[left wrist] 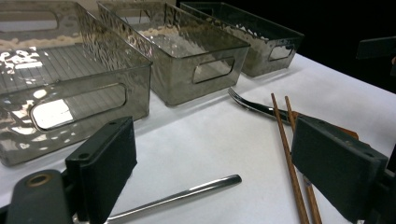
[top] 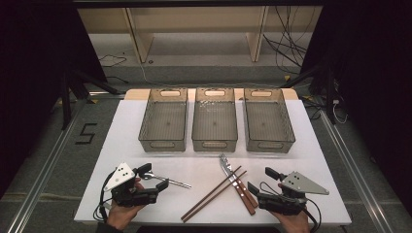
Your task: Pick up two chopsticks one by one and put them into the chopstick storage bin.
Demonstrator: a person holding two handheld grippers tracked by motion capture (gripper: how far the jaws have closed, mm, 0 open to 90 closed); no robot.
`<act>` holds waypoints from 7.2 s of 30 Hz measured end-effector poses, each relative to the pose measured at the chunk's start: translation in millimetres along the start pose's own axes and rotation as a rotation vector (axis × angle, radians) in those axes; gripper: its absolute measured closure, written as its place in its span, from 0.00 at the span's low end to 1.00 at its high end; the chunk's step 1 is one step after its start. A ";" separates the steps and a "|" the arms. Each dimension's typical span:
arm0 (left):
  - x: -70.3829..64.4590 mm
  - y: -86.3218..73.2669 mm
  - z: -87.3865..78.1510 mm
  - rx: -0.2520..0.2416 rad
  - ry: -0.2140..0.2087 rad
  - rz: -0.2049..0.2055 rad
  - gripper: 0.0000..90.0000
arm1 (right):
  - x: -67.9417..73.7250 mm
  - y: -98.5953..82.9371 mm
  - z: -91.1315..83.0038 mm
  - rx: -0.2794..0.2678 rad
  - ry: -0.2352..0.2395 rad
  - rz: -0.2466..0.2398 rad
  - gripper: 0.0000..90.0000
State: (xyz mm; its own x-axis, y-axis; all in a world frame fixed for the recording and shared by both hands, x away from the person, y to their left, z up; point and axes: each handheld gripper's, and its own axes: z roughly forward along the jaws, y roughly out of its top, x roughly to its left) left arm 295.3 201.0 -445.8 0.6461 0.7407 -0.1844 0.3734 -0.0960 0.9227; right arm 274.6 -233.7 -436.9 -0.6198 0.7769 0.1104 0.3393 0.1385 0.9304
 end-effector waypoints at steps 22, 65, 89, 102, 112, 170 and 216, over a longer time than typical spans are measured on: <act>-31.7 29.0 27.5 0.207 -0.019 0.051 0.17 | -1.0 0.2 1.5 0.008 -0.001 0.004 0.24; -82.0 19.3 109.3 0.685 -0.057 0.138 0.41 | -1.5 -0.6 3.1 0.039 -0.015 0.004 0.24; -88.8 6.9 132.7 0.758 -0.049 0.197 0.65 | -1.6 -0.3 2.4 0.036 -0.015 0.005 0.25; -92.8 7.4 135.9 0.766 -0.021 0.239 0.71 | -1.2 -0.2 2.8 0.041 -0.020 0.003 0.25; -93.3 8.3 137.4 0.770 -0.036 0.238 0.86 | -1.1 -0.2 2.8 0.039 -0.018 0.004 0.26; 23.3 101.8 75.7 0.367 0.084 0.034 0.94 | -1.4 -0.4 2.3 0.031 -0.008 0.010 0.26; 129.2 143.2 125.9 0.385 0.291 0.041 0.94 | -2.1 -1.3 3.3 0.034 0.004 0.015 0.26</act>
State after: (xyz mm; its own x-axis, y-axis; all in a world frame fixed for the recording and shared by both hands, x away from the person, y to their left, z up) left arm 516.0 199.3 -380.2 0.4727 0.8812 0.0030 0.6062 -0.3276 0.7247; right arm 277.8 -233.5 -439.5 -0.6176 0.7763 0.1258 0.3724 0.1479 0.9162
